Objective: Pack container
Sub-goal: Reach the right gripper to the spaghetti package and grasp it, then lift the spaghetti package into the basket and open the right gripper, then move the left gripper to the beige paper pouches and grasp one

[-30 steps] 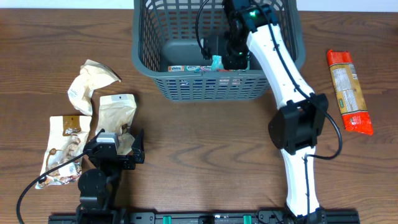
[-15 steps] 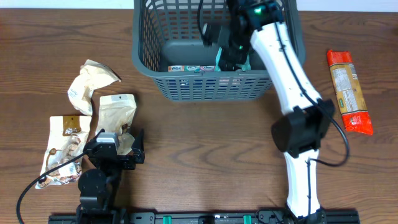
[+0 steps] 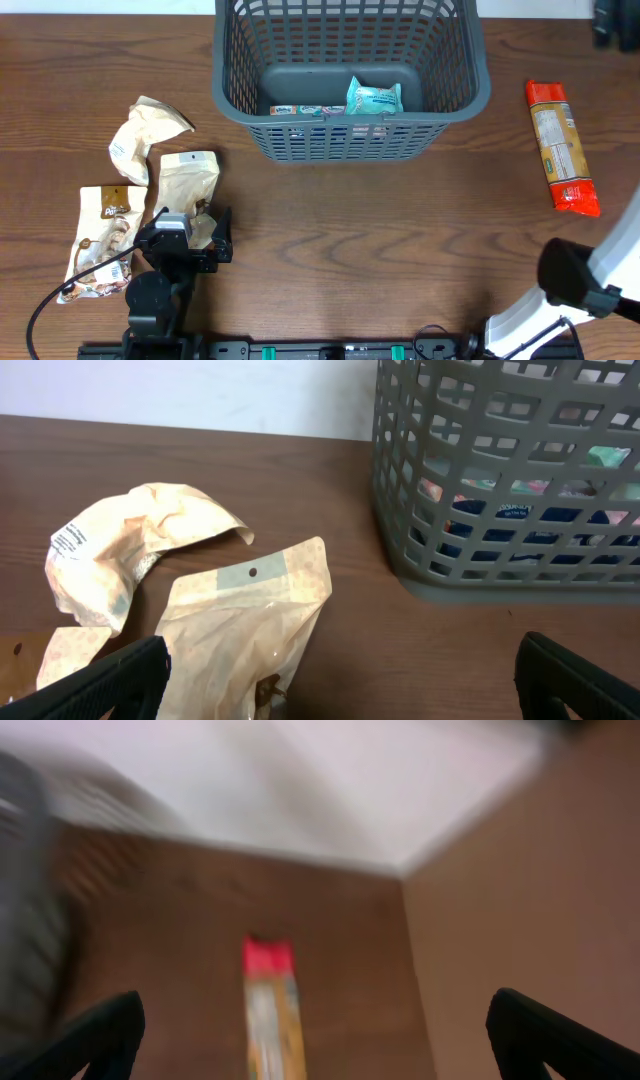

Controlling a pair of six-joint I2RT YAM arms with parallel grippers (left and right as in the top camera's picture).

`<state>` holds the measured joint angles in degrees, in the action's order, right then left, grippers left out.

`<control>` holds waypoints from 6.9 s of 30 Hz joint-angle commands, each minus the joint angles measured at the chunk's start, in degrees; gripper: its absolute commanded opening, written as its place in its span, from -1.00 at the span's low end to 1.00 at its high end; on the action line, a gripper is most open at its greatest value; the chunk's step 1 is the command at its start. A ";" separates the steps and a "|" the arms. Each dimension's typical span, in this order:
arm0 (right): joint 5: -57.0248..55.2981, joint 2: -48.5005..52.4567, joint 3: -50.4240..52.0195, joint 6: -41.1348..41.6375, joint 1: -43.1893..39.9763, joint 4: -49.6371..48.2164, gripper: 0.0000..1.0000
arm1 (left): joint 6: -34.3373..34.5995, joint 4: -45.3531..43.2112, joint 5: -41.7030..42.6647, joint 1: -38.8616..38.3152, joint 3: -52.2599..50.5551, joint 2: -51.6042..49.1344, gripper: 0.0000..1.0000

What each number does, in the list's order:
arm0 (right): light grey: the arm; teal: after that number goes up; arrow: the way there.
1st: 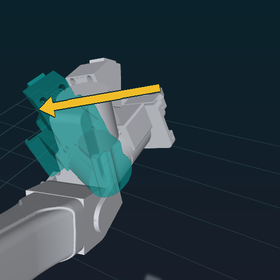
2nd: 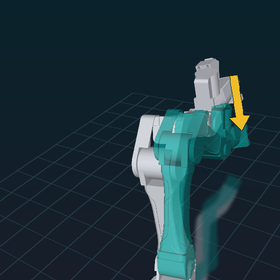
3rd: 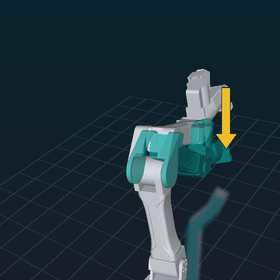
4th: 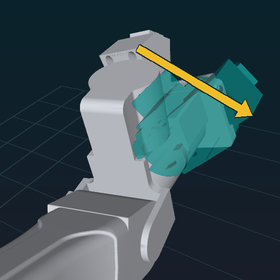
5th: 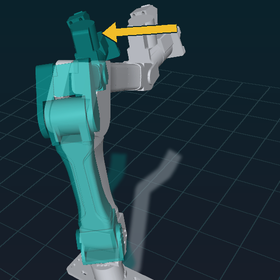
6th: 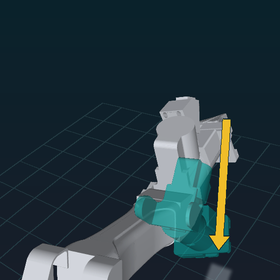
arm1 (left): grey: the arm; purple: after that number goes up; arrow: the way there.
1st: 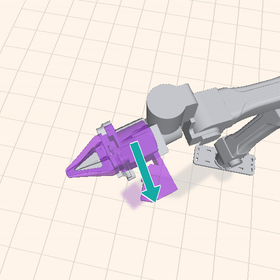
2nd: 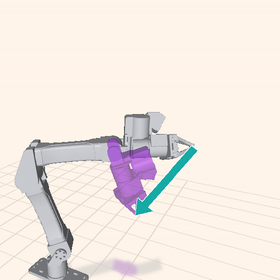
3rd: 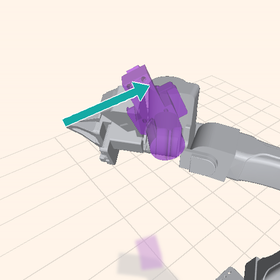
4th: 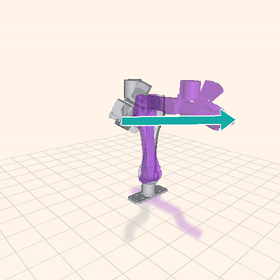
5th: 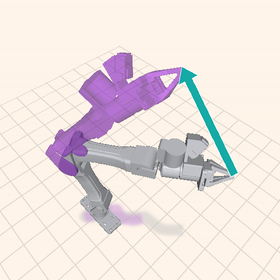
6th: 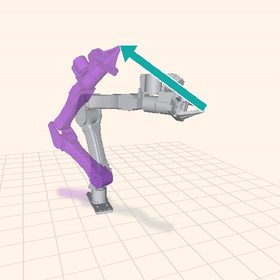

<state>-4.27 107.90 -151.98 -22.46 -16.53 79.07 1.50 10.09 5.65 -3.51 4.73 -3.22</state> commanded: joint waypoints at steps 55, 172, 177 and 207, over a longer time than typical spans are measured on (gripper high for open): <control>8.85 46.97 12.85 -0.72 -8.90 3.26 -0.28 | 2.27 0.46 0.35 -0.17 -1.40 -0.02 0.97; 13.73 31.74 -9.46 13.70 -5.16 18.23 0.98 | 3.58 66.16 -8.83 4.46 82.60 -80.50 0.97; 13.35 35.43 -9.46 15.37 -4.07 18.25 0.98 | 2.60 65.29 -8.92 4.46 82.38 -81.35 0.97; 8.81 11.30 27.76 19.45 2.49 16.68 0.98 | -0.44 58.25 -8.92 4.46 79.06 -81.22 0.97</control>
<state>4.86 121.80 -126.61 -3.92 -15.66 96.36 2.66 68.99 -3.38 0.67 85.78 -84.25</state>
